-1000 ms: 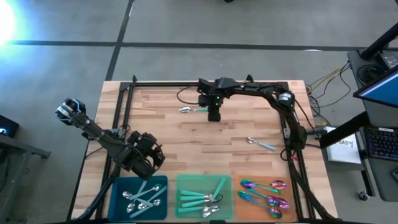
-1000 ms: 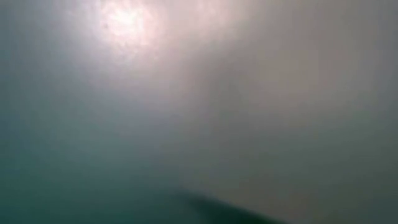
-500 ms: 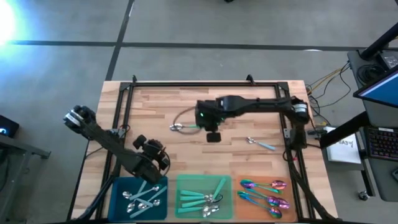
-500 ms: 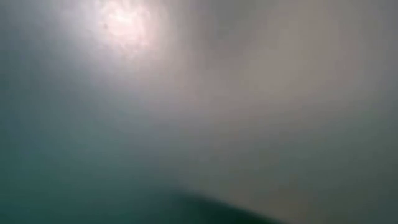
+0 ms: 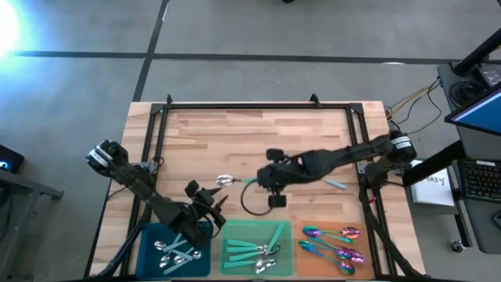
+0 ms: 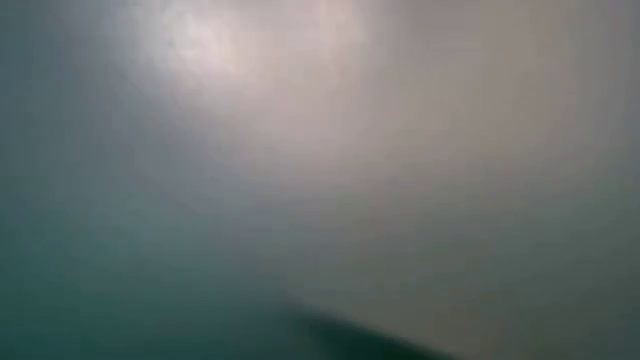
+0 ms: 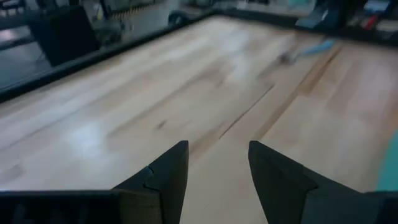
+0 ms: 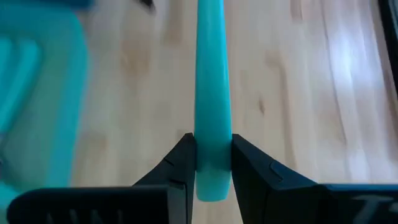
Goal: Sort silverware by color (type)
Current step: Put the light green spoon into the light green bin
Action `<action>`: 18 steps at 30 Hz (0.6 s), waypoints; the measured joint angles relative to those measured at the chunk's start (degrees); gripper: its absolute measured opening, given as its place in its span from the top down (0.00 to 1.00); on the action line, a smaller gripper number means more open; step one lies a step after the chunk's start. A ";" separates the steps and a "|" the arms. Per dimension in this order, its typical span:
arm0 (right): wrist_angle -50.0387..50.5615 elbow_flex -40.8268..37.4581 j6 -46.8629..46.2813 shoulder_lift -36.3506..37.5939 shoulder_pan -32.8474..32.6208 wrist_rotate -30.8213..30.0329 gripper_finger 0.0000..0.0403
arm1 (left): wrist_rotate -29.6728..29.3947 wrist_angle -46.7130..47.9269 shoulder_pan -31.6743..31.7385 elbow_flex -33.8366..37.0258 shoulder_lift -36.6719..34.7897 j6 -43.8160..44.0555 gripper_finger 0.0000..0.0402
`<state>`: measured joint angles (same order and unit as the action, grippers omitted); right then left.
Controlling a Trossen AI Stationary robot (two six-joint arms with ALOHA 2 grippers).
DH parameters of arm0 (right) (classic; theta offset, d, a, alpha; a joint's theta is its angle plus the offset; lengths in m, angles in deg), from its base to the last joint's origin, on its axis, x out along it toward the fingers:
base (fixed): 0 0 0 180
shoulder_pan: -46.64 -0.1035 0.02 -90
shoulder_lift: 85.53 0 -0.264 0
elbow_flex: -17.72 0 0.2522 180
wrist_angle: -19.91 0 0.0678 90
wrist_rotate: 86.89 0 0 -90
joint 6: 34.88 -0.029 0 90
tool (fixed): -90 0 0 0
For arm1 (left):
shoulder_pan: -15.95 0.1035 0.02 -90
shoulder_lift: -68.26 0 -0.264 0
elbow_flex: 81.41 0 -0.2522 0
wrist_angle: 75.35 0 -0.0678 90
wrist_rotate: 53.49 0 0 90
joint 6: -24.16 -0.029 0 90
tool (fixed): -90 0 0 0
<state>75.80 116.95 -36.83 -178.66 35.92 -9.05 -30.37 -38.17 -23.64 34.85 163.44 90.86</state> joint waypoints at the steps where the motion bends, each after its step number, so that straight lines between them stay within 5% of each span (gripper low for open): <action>1: -3.68 -1.44 0.04 0.50 -0.80 -0.02 0.84 | -1.13 -2.44 0.00 -0.01 0.23 -1.49 0.62; 6: -19.03 -7.92 0.83 1.90 -4.00 0.01 0.84 | -9.56 -12.58 -0.26 -0.02 1.40 -5.20 0.62; 10: -28.79 -12.56 1.49 1.96 -5.17 -0.07 0.84 | -22.10 -19.18 -2.08 -0.02 2.55 -5.21 0.62; 18: -47.96 -19.50 2.37 1.96 -5.29 -1.43 0.84 | -22.82 -27.17 -3.78 -0.27 4.32 -9.44 0.62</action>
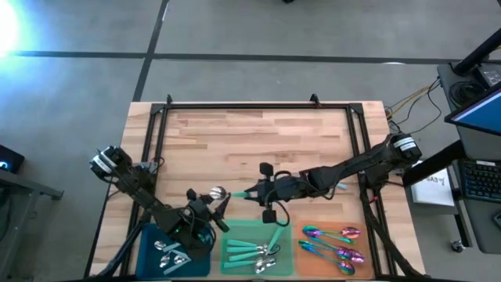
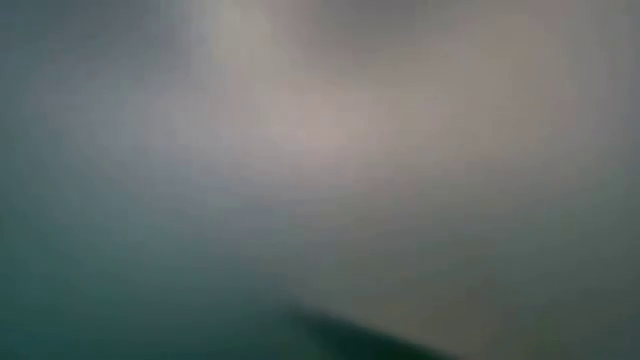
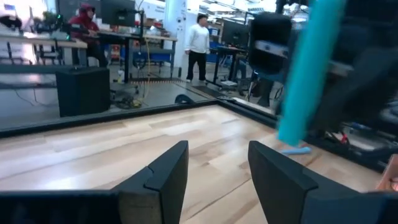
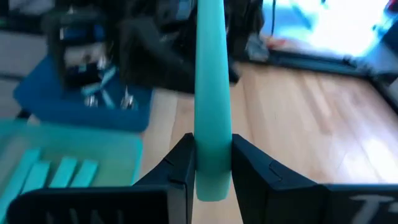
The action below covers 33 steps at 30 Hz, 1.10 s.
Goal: Sort silverware by color (type)
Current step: Put the light green spoon into the light green bin
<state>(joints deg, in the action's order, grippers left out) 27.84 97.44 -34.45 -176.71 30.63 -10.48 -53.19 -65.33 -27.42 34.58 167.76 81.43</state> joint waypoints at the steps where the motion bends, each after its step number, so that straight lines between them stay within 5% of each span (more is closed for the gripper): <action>1: -1.99 -0.68 0.27 0.00 0.02 -0.05 0.84 | -0.06 -0.45 -0.08 -0.61 0.25 -1.84 0.62; 11: -9.41 -4.31 -1.35 0.00 0.28 -0.13 0.84 | 6.46 -0.02 1.76 -9.01 3.00 -20.28 0.62; 33: -7.04 -4.31 -0.02 0.00 0.26 0.00 0.84 | 4.67 0.07 4.16 -15.00 2.58 -27.24 0.64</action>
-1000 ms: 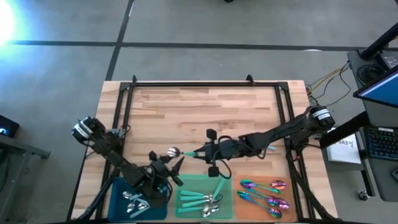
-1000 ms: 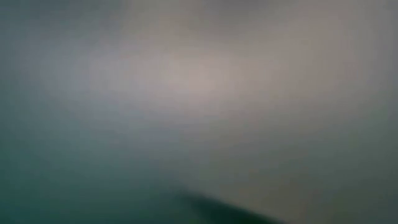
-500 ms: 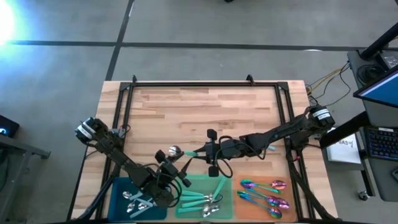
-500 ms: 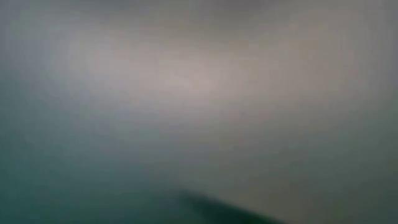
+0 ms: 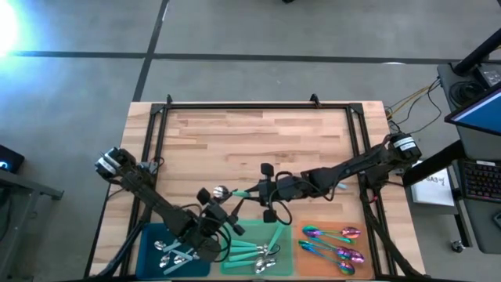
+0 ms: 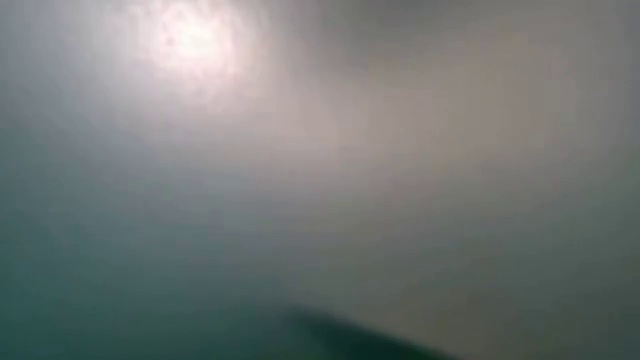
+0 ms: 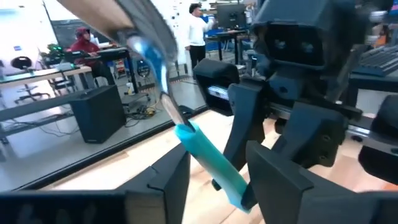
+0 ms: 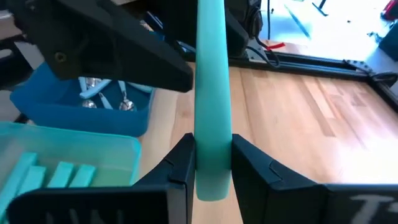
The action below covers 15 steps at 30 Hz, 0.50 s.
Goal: Sort silverware by color (type)
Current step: Put the light green spoon into the light green bin
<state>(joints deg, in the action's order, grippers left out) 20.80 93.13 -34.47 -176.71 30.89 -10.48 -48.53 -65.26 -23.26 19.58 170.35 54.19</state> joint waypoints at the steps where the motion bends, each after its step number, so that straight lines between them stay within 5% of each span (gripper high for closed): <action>1: 0.02 0.00 0.95 0.00 -0.08 -0.03 0.84 | -0.38 0.11 0.03 0.11 0.00 0.02 0.66; 8: 0.05 0.02 3.80 -0.09 -0.06 -0.38 0.84 | -0.11 -0.36 0.60 0.04 -0.09 1.39 0.91; 15: 1.72 0.02 2.29 -0.11 -0.08 -0.34 0.83 | 2.67 0.27 1.12 0.07 -0.16 1.11 0.92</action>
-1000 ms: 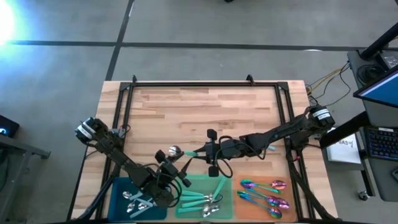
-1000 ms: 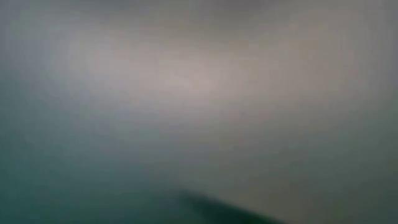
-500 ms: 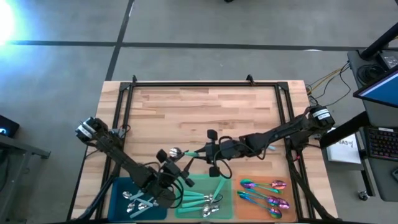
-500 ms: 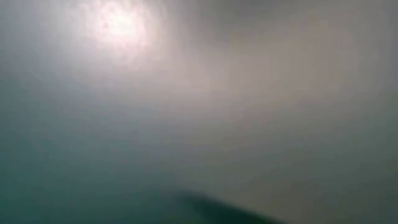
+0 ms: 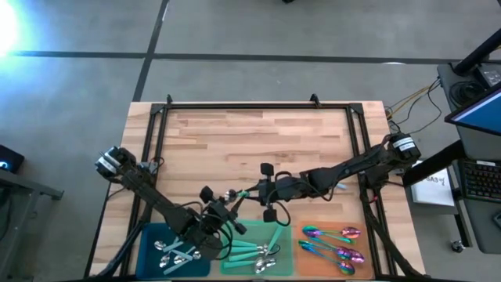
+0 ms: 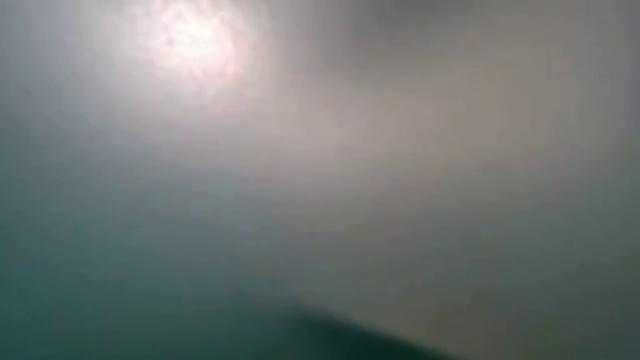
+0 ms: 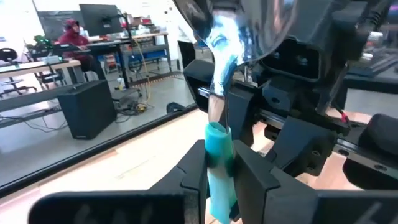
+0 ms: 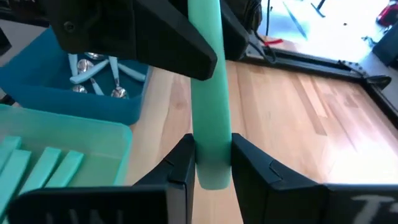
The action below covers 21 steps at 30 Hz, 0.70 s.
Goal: Sort silverware by color (type)
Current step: Put the light green spoon into the light green bin
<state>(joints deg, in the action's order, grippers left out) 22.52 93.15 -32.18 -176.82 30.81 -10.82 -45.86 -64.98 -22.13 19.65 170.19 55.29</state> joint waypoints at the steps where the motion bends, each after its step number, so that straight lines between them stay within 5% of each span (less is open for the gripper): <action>1: 0.56 0.02 -0.32 0.00 0.00 -0.03 0.81 | 0.66 0.16 0.00 0.02 -0.05 -0.32 0.92; 9: 19.31 2.01 -8.33 1.95 -0.05 -0.70 0.46 | 8.89 1.31 0.11 0.25 -1.76 -4.28 0.95; 21: 54.17 10.35 -21.61 4.42 0.24 -1.14 0.47 | 36.16 1.62 1.01 -2.70 -2.41 -5.24 0.95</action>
<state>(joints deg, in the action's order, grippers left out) 76.69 103.50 -53.79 -172.40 31.05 -11.95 -9.70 -63.37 -21.13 16.95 167.78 50.06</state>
